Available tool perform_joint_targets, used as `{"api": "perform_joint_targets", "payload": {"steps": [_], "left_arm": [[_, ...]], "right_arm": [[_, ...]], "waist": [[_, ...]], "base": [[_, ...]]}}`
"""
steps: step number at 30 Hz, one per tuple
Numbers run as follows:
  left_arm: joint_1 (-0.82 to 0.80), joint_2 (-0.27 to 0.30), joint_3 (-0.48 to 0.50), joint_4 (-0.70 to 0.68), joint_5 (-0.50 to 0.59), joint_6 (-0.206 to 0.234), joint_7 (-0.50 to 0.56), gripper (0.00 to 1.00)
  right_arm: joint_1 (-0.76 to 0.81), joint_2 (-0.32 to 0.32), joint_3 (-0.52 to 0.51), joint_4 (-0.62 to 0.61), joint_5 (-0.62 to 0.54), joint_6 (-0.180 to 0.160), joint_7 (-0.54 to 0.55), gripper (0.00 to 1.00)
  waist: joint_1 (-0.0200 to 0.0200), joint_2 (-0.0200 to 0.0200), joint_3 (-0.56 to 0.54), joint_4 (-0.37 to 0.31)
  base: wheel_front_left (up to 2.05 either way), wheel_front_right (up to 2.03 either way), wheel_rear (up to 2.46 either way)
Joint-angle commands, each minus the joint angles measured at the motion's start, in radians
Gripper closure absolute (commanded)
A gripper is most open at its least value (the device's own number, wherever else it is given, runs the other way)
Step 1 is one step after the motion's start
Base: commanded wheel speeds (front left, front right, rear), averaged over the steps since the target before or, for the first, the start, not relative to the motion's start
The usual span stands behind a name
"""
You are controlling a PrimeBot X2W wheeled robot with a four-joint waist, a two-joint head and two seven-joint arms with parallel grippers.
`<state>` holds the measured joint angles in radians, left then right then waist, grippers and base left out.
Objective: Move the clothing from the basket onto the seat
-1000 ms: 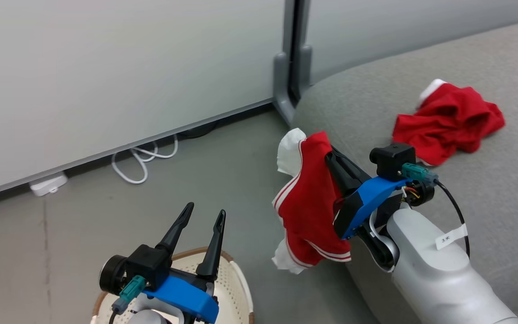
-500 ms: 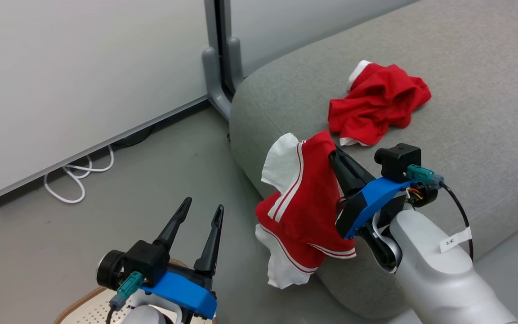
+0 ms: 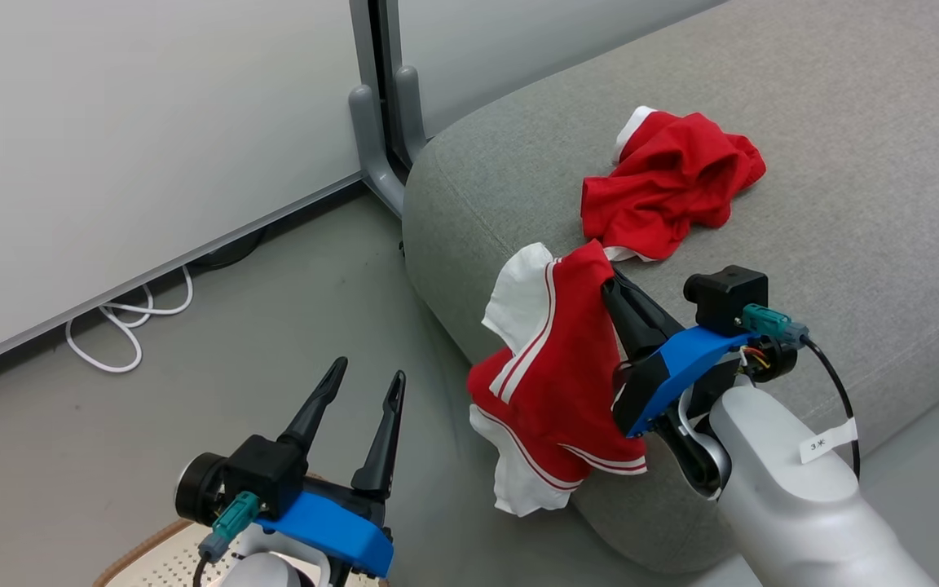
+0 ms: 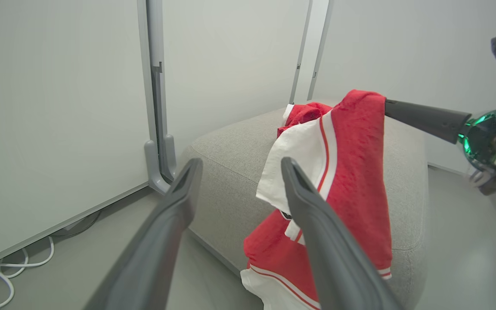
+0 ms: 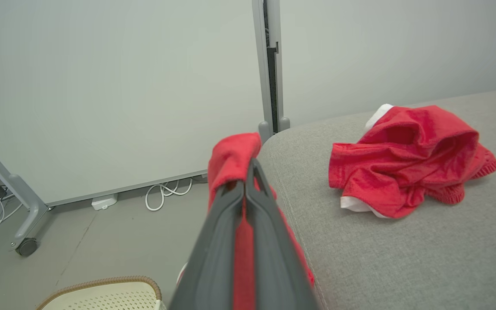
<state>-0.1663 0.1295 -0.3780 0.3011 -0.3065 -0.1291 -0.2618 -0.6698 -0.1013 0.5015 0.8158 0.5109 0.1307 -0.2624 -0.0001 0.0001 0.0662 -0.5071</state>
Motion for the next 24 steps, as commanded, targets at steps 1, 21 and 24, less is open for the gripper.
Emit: {"api": "perform_joint_targets", "payload": {"steps": [1, 21, 24], "left_arm": [[0.001, 0.003, 0.003, -0.004, 0.003, -0.003, -0.005, 0.00], [-0.072, 0.058, -0.009, -0.063, 0.035, -0.003, -0.005, 0.00], [-0.104, 0.079, -0.021, -0.082, 0.038, -0.003, -0.005, 0.00]], "right_arm": [[0.006, 0.003, -0.004, -0.004, -0.007, 0.000, -0.004, 1.00], [-0.373, -0.158, -0.208, -0.016, 0.038, 0.000, 0.083, 1.00], [-0.451, -0.219, -0.264, -0.026, 0.014, 0.000, 0.106, 1.00]], "waist": [[0.0001, -0.0001, 0.002, 0.003], [0.0001, -0.0001, 0.161, 0.038], [0.0001, -0.0001, 0.212, 0.055]], "base": [[0.00, 0.00, 0.00], [0.00, 0.00, 0.00], [0.00, 0.00, 0.00]]}}
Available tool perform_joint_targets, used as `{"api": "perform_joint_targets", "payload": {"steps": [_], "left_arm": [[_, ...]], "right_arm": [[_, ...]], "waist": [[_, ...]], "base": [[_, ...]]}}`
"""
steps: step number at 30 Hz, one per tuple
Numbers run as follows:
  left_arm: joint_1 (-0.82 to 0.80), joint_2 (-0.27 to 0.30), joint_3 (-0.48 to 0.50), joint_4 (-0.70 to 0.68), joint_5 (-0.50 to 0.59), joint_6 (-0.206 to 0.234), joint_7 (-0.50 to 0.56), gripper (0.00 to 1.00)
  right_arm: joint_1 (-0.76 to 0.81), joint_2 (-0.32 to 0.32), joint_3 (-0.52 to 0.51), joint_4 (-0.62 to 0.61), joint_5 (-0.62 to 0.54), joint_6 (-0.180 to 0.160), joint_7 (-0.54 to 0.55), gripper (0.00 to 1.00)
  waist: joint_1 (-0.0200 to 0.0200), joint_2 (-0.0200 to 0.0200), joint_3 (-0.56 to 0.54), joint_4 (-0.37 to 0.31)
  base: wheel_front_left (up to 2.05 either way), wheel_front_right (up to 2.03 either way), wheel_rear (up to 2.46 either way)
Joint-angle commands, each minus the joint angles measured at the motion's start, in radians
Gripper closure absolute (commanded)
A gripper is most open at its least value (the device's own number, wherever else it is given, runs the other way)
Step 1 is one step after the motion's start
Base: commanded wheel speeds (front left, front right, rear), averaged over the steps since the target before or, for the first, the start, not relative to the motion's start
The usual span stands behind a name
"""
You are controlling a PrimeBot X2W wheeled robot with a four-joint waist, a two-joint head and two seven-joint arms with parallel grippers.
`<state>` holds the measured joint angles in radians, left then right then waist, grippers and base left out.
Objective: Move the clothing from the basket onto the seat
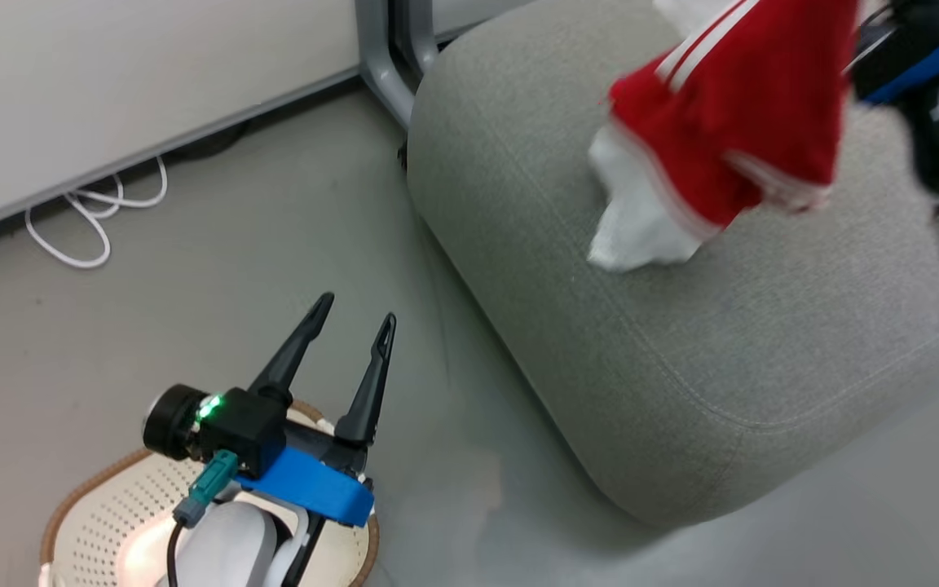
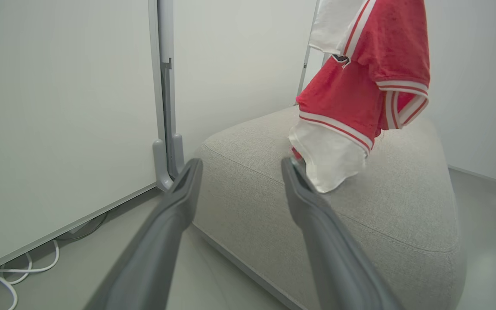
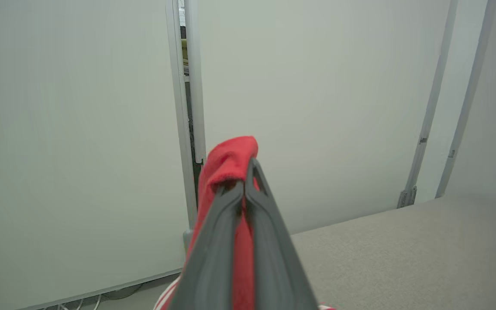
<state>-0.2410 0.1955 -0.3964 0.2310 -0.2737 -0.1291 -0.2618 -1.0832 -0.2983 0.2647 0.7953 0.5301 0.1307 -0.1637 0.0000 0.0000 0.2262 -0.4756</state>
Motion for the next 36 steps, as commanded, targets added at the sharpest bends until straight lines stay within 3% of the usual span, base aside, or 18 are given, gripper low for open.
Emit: {"api": "perform_joint_targets", "payload": {"steps": [1, 5, 13, 22, 32, 34, 35, 36], "left_arm": [[-0.038, 0.020, -0.008, -0.018, 0.008, -0.003, -0.005, 0.00], [-0.082, 0.052, -0.029, -0.051, 0.017, -0.003, -0.005, 0.00], [-0.161, 0.107, -0.041, -0.117, 0.037, -0.003, -0.005, 0.00], [-0.218, 0.164, -0.070, -0.165, 0.058, -0.003, -0.004, 0.00], [-0.218, 0.174, -0.066, -0.172, 0.053, 0.008, -0.003, 0.00], [-0.222, 0.169, -0.073, -0.168, 0.052, 0.009, -0.003, 0.00], [-0.225, 0.167, -0.075, -0.166, 0.051, 0.009, -0.003, 0.00], [-0.227, 0.165, -0.078, -0.163, 0.050, 0.009, -0.004, 0.00]], "right_arm": [[-0.061, -0.040, -0.056, -0.006, -0.008, 0.000, 0.011, 1.00], [-0.131, -0.104, -0.180, 0.008, -0.031, 0.000, 0.011, 1.00], [-0.120, -0.149, -0.360, 0.057, -0.104, 0.000, -0.033, 1.00], [-0.041, -0.107, -0.470, 0.155, -0.206, 0.000, -0.086, 1.00], [-0.031, -0.066, -0.529, 0.246, -0.243, 0.000, -0.098, 1.00], [-0.030, -0.068, -0.523, 0.251, -0.250, 0.000, -0.100, 0.45], [-0.029, -0.070, -0.521, 0.253, -0.252, 0.000, -0.100, 0.00], [-0.029, -0.072, -0.520, 0.254, -0.255, 0.000, -0.100, 0.00]], "waist": [[0.0000, 0.0000, 0.071, 0.030], [0.0000, 0.0000, 0.152, 0.053], [0.0000, 0.0000, 0.301, 0.110], [0.0000, 0.0000, 0.434, 0.163], [0.0000, 0.0000, 0.460, 0.174], [0.0000, 0.0000, 0.456, 0.174], [0.0000, 0.0000, 0.454, 0.174], [0.0000, 0.0000, 0.452, 0.174]], "base": [[0.00, 0.00, 0.00], [0.00, 0.00, 0.00], [0.00, 0.00, 0.00], [0.00, 0.00, 0.00], [0.00, 0.00, 0.00], [0.00, 0.00, 0.00], [0.00, 0.00, 0.00], [0.00, 0.00, 0.00]]}}
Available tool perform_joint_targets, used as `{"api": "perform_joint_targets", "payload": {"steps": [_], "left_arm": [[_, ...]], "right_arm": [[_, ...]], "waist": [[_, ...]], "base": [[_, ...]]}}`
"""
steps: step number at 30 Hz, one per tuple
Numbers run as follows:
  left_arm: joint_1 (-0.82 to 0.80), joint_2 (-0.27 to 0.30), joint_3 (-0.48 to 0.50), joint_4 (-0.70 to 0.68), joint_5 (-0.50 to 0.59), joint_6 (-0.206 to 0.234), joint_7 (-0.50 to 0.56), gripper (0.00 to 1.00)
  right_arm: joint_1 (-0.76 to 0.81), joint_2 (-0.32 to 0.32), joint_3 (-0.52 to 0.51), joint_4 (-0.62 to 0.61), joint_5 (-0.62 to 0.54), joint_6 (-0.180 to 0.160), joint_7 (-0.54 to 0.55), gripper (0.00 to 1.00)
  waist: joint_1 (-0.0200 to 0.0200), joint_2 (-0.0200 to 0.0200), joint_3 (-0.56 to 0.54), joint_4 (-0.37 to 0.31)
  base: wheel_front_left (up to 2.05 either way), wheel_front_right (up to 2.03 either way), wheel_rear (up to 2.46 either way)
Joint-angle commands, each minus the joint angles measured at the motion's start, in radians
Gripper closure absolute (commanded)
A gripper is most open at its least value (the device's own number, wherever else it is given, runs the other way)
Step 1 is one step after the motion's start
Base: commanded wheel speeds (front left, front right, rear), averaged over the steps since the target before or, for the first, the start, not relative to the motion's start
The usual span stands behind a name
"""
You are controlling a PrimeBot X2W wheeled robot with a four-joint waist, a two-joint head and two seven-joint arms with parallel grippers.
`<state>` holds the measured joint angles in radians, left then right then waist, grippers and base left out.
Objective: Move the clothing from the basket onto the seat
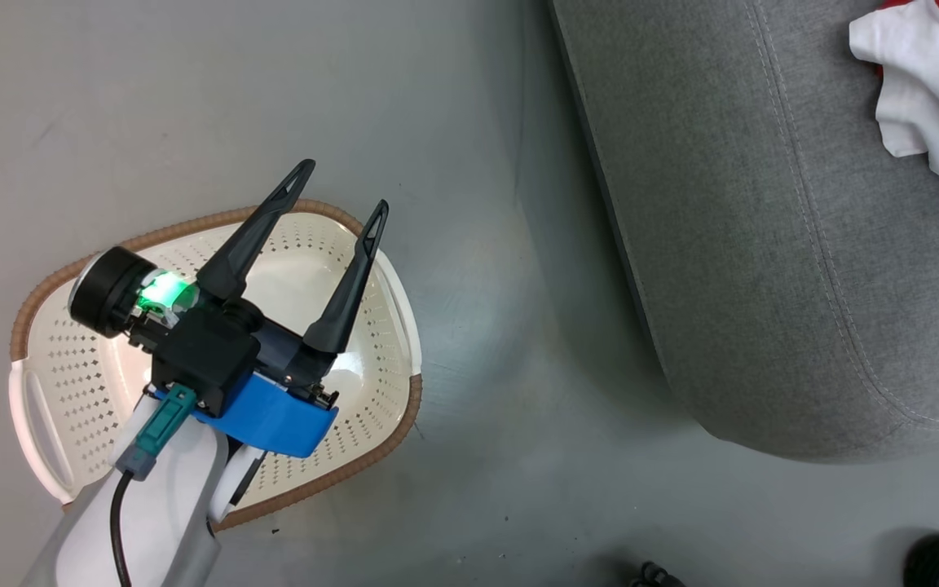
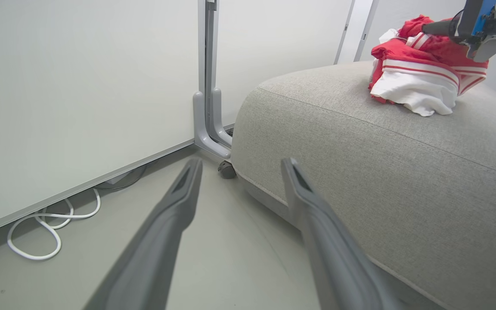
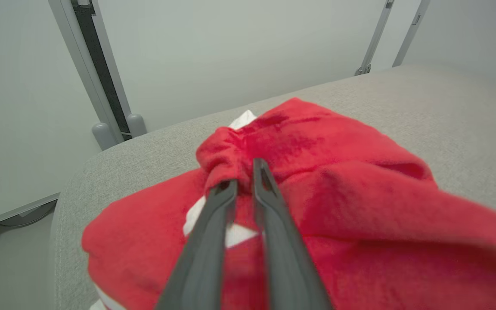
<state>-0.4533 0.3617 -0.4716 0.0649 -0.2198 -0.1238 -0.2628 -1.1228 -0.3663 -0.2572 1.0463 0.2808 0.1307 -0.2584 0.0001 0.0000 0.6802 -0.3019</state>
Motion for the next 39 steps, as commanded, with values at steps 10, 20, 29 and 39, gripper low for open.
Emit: {"api": "perform_joint_targets", "payload": {"steps": [10, 20, 29, 39], "left_arm": [[-0.019, -0.021, -0.005, 0.028, -0.017, 0.002, -0.003, 0.00], [0.016, -0.071, 0.009, 0.068, -0.036, -0.001, -0.003, 0.00], [0.105, -0.147, 0.062, 0.141, -0.071, -0.006, -0.003, 0.00], [0.232, -0.230, 0.174, 0.224, -0.071, -0.009, -0.003, 0.00]], "right_arm": [[0.025, -0.008, 0.020, 0.006, -0.018, 0.000, -0.006, 0.00], [0.076, -0.014, 0.034, 0.012, -0.039, 0.000, -0.007, 0.00], [0.182, -0.030, 0.078, 0.005, -0.058, 0.000, -0.008, 0.00], [0.418, 0.041, 0.107, -0.157, -0.041, 0.000, -0.007, 0.00]], "waist": [[-0.0001, 0.0000, -0.031, 0.008], [-0.0001, 0.0000, -0.134, 0.027], [-0.0001, 0.0000, -0.320, 0.071], [-0.0001, 0.0000, -0.510, 0.142]], "base": [[0.00, 0.00, 0.00], [0.00, 0.00, 0.00], [0.00, 0.00, 0.00], [0.00, 0.00, 0.00]]}}
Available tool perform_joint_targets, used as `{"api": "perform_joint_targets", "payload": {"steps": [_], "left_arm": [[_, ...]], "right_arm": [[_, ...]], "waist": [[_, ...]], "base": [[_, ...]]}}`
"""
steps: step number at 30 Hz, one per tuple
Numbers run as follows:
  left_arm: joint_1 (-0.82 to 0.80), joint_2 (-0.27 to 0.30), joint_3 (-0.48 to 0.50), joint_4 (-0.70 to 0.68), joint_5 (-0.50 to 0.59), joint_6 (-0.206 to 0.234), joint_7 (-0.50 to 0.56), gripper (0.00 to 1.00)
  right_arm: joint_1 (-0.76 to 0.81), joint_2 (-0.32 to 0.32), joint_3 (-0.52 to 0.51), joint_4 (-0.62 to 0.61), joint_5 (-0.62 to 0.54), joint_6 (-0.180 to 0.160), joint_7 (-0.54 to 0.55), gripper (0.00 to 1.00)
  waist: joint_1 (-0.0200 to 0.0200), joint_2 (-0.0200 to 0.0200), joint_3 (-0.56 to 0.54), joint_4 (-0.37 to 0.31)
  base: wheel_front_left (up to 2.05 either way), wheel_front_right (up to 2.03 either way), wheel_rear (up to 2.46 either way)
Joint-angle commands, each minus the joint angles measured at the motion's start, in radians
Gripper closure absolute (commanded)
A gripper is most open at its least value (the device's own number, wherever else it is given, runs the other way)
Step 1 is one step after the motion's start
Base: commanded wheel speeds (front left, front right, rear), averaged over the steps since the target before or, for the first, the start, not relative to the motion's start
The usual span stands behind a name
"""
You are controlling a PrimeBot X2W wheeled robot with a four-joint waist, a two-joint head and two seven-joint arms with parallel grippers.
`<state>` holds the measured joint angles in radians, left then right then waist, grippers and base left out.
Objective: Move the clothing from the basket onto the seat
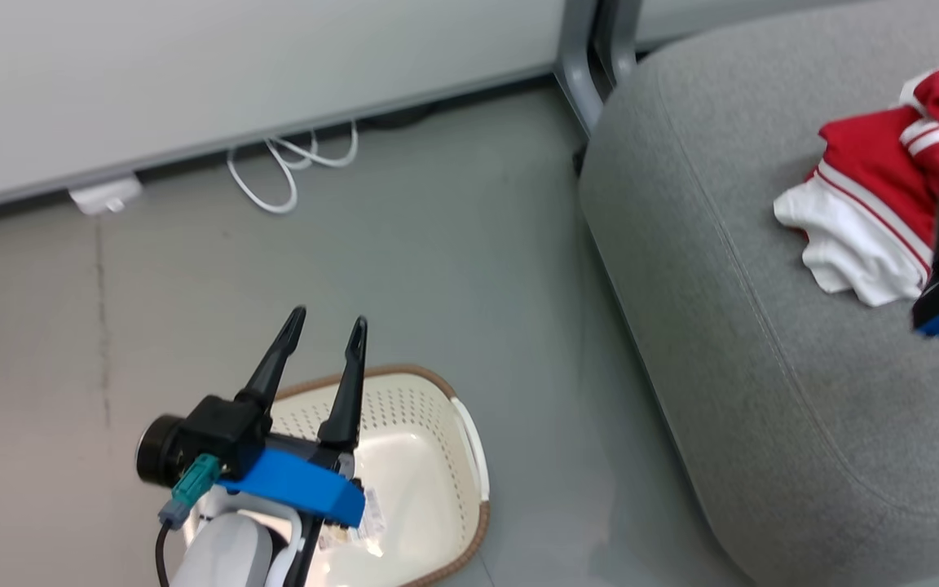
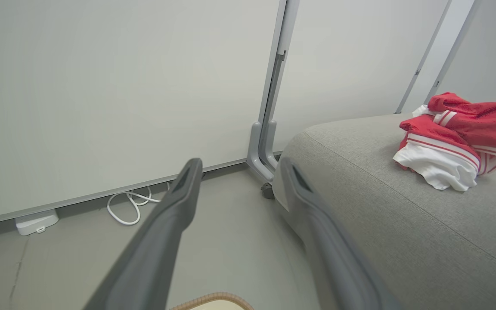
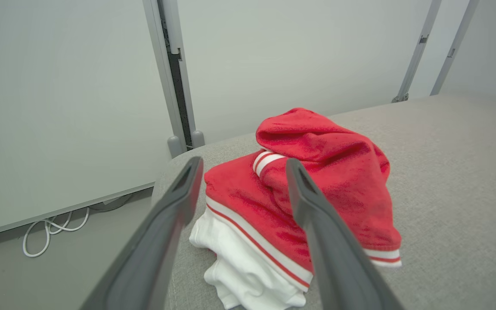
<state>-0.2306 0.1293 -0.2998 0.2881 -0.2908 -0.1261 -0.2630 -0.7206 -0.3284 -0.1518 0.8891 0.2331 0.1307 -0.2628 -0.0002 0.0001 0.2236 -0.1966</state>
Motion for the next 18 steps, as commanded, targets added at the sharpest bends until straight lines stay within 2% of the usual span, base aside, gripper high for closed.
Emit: {"api": "perform_joint_targets", "payload": {"steps": [1, 9, 18], "left_arm": [[0.022, -0.003, 0.015, 0.006, 0.002, -0.006, -0.003, 0.00], [0.089, -0.031, 0.109, 0.042, 0.012, -0.005, -0.003, 0.00], [0.120, -0.043, 0.150, 0.065, 0.004, -0.006, -0.003, 0.00]], "right_arm": [[0.043, 0.013, 0.011, -0.017, 0.007, 0.000, -0.003, 0.00], [0.241, 0.074, 0.064, -0.184, 0.006, 0.000, -0.003, 0.00], [0.433, 0.148, 0.083, -0.385, -0.016, 0.000, 0.046, 0.00]], "waist": [[0.0002, -0.0001, -0.069, 0.045], [0.0002, -0.0001, -0.152, 0.118], [0.0002, -0.0001, -0.209, 0.211]], "base": [[0.00, 0.00, 0.00], [0.00, 0.00, 0.00], [0.00, 0.00, 0.00]]}}
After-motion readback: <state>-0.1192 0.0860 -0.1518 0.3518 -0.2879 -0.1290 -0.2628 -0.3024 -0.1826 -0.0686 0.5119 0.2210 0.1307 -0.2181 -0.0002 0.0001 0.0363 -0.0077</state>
